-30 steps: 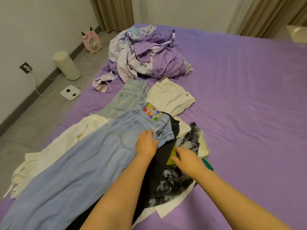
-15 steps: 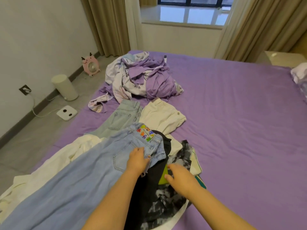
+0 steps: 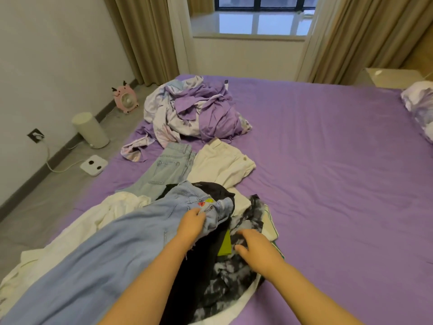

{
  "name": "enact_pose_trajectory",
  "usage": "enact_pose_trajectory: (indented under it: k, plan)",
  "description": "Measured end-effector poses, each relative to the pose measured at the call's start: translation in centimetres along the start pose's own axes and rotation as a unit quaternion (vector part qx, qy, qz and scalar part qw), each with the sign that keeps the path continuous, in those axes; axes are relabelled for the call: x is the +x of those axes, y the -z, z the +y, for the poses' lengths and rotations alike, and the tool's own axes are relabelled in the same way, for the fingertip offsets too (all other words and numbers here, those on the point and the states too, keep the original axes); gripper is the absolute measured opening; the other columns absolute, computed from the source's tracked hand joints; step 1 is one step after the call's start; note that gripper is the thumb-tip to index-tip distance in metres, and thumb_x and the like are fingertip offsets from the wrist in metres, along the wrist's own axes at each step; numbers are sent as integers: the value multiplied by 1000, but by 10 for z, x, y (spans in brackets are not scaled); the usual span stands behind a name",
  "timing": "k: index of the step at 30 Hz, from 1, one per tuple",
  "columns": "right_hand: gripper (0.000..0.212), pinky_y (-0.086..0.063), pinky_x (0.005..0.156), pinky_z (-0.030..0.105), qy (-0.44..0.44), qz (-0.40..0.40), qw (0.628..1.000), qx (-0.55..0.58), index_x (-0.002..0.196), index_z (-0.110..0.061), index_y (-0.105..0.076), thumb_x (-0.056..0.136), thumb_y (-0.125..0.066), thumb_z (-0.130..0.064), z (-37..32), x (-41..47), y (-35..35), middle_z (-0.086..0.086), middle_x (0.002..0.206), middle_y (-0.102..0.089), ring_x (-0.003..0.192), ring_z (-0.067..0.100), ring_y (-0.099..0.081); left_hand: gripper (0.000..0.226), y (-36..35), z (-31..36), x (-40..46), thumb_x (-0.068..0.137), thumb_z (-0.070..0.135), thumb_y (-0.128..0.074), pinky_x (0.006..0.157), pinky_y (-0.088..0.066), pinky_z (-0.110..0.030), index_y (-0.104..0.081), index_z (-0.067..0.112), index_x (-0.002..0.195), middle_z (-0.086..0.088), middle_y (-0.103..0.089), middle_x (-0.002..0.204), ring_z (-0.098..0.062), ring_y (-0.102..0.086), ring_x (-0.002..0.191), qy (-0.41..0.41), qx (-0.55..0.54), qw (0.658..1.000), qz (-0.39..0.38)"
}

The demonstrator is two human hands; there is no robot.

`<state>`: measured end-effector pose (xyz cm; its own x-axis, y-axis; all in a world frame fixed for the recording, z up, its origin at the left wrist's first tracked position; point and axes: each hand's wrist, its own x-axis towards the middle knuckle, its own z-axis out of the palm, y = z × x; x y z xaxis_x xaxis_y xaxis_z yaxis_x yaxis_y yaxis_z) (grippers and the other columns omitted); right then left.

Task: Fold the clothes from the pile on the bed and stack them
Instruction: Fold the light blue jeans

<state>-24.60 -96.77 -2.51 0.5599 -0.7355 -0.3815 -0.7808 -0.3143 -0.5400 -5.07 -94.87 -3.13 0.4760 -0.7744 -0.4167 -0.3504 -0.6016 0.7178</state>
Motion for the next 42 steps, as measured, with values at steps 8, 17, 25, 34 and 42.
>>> enact_pose_trajectory:
  k: [8, 17, 25, 34, 42]
  plan:
    - [74, -36, 106, 31, 119, 103, 978, 134, 147, -26, -26, 86, -68, -36, -29, -44, 60, -3, 147, -37, 135, 18, -36, 48, 51, 78, -86, 84, 30, -73, 49, -27, -19, -38, 14, 54, 4, -33, 47, -12, -35, 47, -83, -4, 989, -125]
    - [36, -48, 92, 27, 225, 117, 916, 312, 116, -36, -55, 87, -70, -21, -46, -132, 177, -15, 116, -61, 112, 13, -57, 13, 92, 205, -210, 87, 13, -68, 75, -54, -18, -74, 20, 96, 2, -74, 97, -10, -69, 92, -234, -41, 963, -129]
    - [22, -53, 88, 41, 234, 145, 907, 320, 109, -31, -61, 88, -67, -30, -21, -223, 265, -1, 111, -67, 100, 19, -64, 14, 69, 303, -298, 87, 15, -68, 76, -57, -24, -76, 26, 89, -2, -75, 94, -16, -70, 89, -324, -114, 939, -20]
    - [22, -45, 69, 34, 190, 239, 932, 193, 90, -12, -62, 97, -53, -31, 51, -295, 338, 6, 86, -64, 80, 21, -59, 3, 9, 372, -356, 87, 24, -69, 69, -57, -28, -72, 25, 88, 3, -74, 81, -17, -70, 80, -361, -151, 918, 57]
    - [37, -25, 56, 31, 149, 271, 950, 48, 71, -9, -56, 90, -61, -41, 82, -350, 429, 6, 64, -44, 59, 16, -40, 25, -35, 403, -381, 90, 33, -64, 89, -52, -49, -68, 10, 98, -11, -71, 94, -29, -66, 92, -347, -72, 931, 88]
